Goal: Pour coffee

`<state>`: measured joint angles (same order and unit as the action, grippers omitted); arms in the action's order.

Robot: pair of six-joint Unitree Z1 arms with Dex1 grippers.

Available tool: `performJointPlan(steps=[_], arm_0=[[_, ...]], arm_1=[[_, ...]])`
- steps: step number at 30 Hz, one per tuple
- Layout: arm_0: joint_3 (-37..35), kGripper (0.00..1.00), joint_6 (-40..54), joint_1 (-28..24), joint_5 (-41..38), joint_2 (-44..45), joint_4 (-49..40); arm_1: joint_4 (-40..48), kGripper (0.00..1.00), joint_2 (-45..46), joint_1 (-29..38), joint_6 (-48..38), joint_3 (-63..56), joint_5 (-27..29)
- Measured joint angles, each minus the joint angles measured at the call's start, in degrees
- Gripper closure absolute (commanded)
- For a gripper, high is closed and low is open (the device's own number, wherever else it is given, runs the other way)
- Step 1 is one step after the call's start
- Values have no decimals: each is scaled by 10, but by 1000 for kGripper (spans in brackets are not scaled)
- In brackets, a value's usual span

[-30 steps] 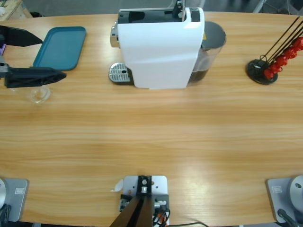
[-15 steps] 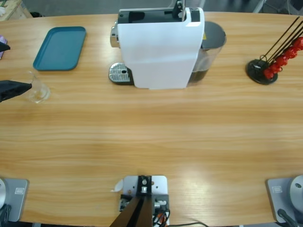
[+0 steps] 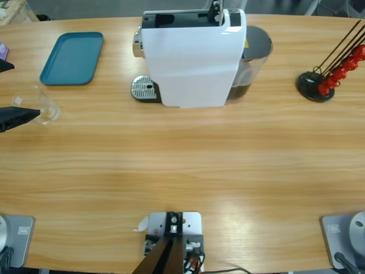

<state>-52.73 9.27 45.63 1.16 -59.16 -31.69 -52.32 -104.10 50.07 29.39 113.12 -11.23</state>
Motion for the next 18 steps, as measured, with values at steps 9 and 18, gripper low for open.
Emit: performJointPlan(steps=[9,18], arm_0=[[4,0,-2,0,0,0,0],[4,0,-2,0,0,0,0]], arm_1=[[4,1000,-42,-29,36,13,0],[4,1000,-75,-62,52,27,10]])
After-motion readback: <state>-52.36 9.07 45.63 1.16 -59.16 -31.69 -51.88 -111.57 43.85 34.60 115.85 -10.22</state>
